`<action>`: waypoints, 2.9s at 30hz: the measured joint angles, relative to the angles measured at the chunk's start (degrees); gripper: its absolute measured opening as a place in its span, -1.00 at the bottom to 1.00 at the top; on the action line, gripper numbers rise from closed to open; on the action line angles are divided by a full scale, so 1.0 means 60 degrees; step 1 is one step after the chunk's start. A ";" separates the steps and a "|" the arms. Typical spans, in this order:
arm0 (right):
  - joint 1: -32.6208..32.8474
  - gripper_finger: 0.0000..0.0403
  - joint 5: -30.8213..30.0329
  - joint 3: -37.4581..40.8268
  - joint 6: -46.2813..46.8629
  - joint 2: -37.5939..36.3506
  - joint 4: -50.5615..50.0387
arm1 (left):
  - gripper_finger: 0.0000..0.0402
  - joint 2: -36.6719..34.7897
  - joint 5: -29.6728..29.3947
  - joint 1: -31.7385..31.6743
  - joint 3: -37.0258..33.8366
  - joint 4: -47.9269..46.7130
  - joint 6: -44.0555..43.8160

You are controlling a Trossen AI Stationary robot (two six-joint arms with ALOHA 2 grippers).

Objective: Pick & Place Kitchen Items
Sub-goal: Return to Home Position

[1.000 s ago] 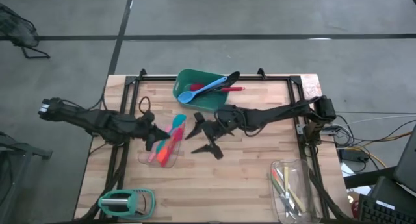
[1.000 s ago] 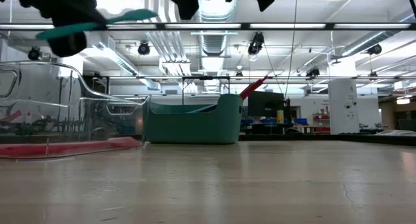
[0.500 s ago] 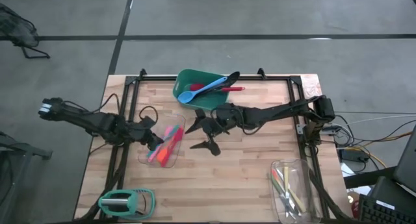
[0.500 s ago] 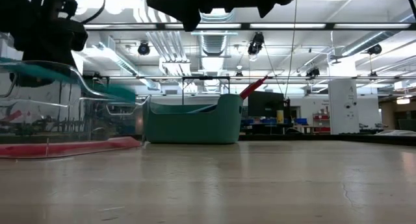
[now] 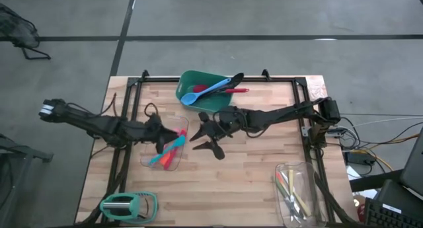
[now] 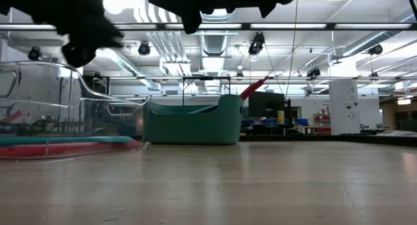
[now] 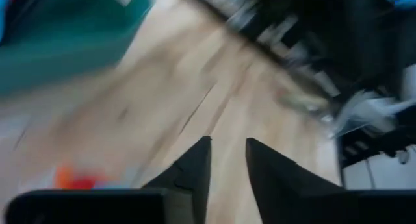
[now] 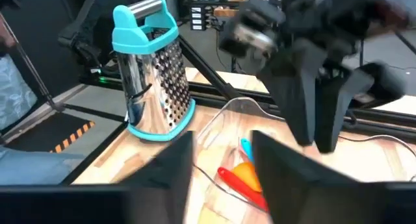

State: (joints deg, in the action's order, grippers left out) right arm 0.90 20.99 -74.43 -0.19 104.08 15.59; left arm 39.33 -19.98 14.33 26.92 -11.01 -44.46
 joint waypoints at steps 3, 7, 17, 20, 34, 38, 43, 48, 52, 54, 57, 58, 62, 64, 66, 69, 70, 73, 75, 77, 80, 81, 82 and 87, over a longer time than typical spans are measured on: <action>-0.0138 -0.63 0.0084 0.0004 -0.0038 -0.0087 -0.0088 | -0.69 0.0249 0.0216 0.0000 0.0000 0.1633 0.1616; -0.0392 -0.90 0.0223 0.0004 -0.0172 -0.0206 -0.0054 | -0.95 0.0434 0.0549 0.0004 0.0000 0.2941 0.3373; -0.0367 -0.96 0.0258 0.0381 -0.0546 -0.0714 0.0101 | -0.96 0.0118 0.1460 -0.0078 -0.0011 0.3781 0.6936; -0.0337 -0.96 0.0253 0.1104 -0.0478 -0.1130 0.0591 | -0.98 -0.0385 0.1473 -0.0236 -0.0019 0.3290 0.7008; -0.0351 -0.96 -0.1174 0.5212 -0.0496 -0.4509 0.2910 | -0.95 -0.3539 0.1467 -0.0452 -0.1663 0.2362 0.6931; -0.0490 -0.96 -0.1755 0.5896 -0.0540 -0.5600 0.2118 | -0.96 -0.4649 0.1462 -0.0452 -0.1727 0.1406 0.6884; -0.0517 -0.96 -0.1778 0.7119 -0.0575 -0.7002 0.1737 | -0.96 -0.5968 0.1379 -0.0445 -0.1703 0.0291 0.6824; -0.0543 -0.96 -0.1721 0.8402 -0.0614 -0.8565 0.1793 | -0.95 -0.6533 0.1146 -0.0443 -0.1703 -0.0665 0.6773; -0.0570 -0.96 -0.1496 0.9259 -0.0588 -0.9713 0.1778 | -0.93 -0.6388 0.1016 -0.0451 -0.1727 -0.0920 0.6796; -0.0577 -0.96 -0.1093 0.9626 -0.0449 -1.0315 0.1792 | -0.93 -0.6530 0.1012 -0.0450 -0.1739 -0.1173 0.6722; -0.0588 -0.96 -0.0953 1.0249 -0.0234 -1.1273 0.1757 | -0.94 -0.6536 0.0995 -0.0452 -0.1738 -0.1092 0.6773; -0.0590 -0.96 -0.0979 1.0437 -0.0211 -1.1566 0.1768 | -0.94 -0.6536 0.0997 -0.0452 -0.1748 -0.1091 0.6778; -0.0598 -0.96 -0.0988 1.1008 -0.0238 -1.2750 0.1446 | -0.94 -0.6536 0.0997 -0.0452 -0.1894 -0.1320 0.6794; -0.0596 -0.96 -0.1000 1.1078 0.0170 -1.3336 0.0804 | -0.93 -0.6536 0.0990 -0.0452 -0.1915 -0.1359 0.6778; -0.0596 -0.96 -0.1013 1.1088 0.0390 -1.3999 -0.0070 | -0.92 -0.6536 0.0993 -0.0452 -0.1933 -0.1265 0.6796; -0.0592 -0.96 -0.1008 1.1140 0.0267 -1.4924 -0.1076 | -0.90 -0.6536 0.0908 -0.0452 -0.1977 -0.0800 0.6980; -0.0596 -0.96 -0.1020 1.1164 0.0184 -1.5230 -0.1359 | -0.90 -0.6536 0.0891 -0.0452 -0.2003 -0.0704 0.7076; -0.0625 -0.96 -0.1083 1.1178 0.0025 -1.6138 -0.2135 | -0.89 -0.6536 0.0931 -0.0452 -0.2043 -0.0717 0.7274; -0.0625 -0.96 -0.1097 1.1186 0.0030 -1.6707 -0.2569 | -0.88 -0.6530 0.0931 -0.0452 -0.2044 -0.0741 0.7295; -0.0621 -0.96 -0.1069 1.1315 0.0010 -1.7205 -0.2678 | -0.89 -0.6532 0.0953 -0.0452 -0.2047 -0.0773 0.7299; -0.0627 -0.96 -0.1068 1.1425 -0.0203 -1.7346 -0.2704 | -0.88 -0.6525 0.0928 -0.0452 -0.2047 -0.0783 0.7218; -0.0636 -0.96 -0.1057 1.1427 -0.0237 -1.7310 -0.2784 | -0.88 -0.6525 0.0926 -0.0452 -0.2047 -0.0834 0.7171; -0.0635 -0.96 -0.1041 1.1416 -0.0259 -1.7231 -0.2788 | -0.88 -0.6525 0.0920 -0.0452 -0.2047 -0.0852 0.7133; -0.0654 -0.96 -0.1090 1.1413 0.0067 -1.7097 -0.2799 | -0.90 -0.6515 0.0921 -0.0452 -0.2047 -0.0892 0.7029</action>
State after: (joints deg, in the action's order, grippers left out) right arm -3.03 14.45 -5.96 0.22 1.50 -1.21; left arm 0.24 -14.46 11.62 14.63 -16.36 -2.28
